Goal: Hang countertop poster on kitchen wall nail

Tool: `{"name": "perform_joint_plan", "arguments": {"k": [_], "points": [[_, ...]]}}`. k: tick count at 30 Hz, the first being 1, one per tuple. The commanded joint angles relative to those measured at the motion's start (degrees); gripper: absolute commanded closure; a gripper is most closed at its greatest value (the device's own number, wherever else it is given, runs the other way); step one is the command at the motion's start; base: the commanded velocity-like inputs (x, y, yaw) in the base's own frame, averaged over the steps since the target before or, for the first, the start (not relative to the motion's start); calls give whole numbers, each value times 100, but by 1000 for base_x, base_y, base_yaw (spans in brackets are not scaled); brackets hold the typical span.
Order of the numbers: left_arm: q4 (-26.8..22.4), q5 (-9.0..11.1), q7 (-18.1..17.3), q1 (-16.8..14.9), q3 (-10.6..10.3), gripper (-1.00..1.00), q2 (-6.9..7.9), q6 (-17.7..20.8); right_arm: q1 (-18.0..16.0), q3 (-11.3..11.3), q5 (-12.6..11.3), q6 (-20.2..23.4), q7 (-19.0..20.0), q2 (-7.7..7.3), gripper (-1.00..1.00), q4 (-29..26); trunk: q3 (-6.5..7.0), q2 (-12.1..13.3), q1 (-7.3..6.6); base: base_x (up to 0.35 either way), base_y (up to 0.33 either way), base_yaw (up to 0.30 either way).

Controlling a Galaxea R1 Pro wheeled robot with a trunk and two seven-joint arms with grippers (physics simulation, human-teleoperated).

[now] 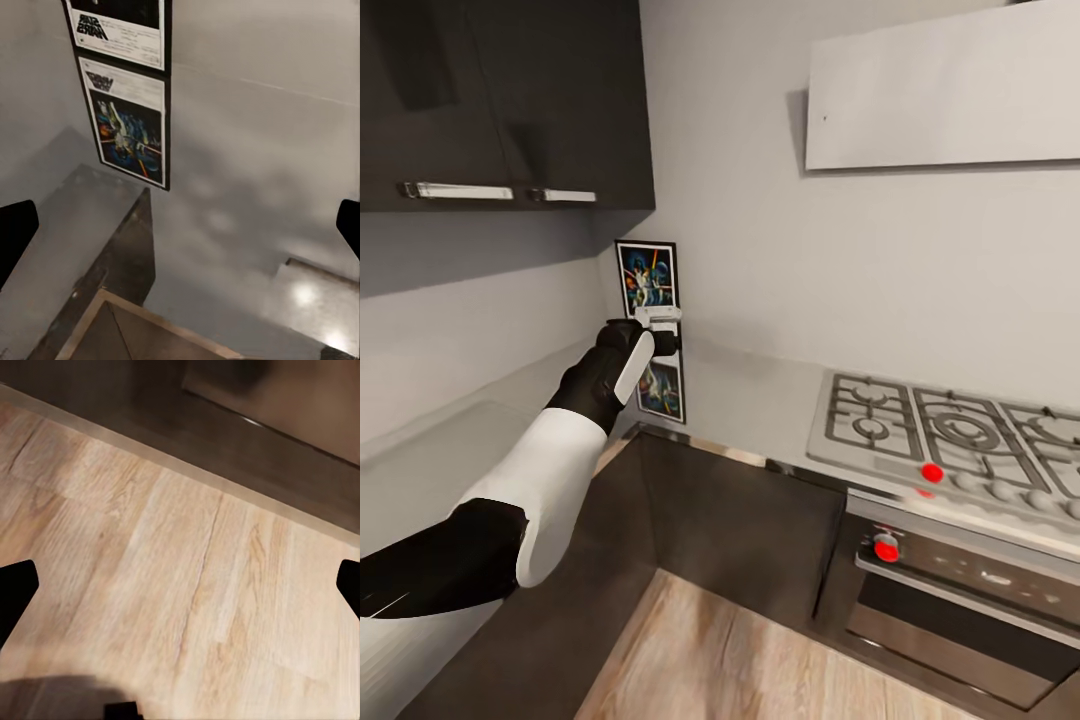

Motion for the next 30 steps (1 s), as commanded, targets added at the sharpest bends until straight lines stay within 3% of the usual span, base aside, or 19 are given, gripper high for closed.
{"name": "perform_joint_plan", "arguments": {"k": [1, 11, 17, 30], "points": [[-4, 60, 52, -4, -10, -100, 0, 15, 1, 22, 42, 13, -56, -5, -100, -6, -6, -3, 3, 285, 10, 0], [-15, 60, 52, -4, -10, -100, 0, 15, 1, 30, 50, 13, -56, -5, -100, -6, -5, -3, 3, 325, 2, -20], [-8, 55, 52, -4, -10, -100, 0, 15, 1, 31, 51, 13, -56, -5, -100, -6, 3, -3, 3, 331, 0, -184], [-24, 51, 52, -4, -10, -100, 0, 15, 1, 23, 48, 13, -64, -5, -100, -2, 9, -3, 3, 213, 0, -49]]}}
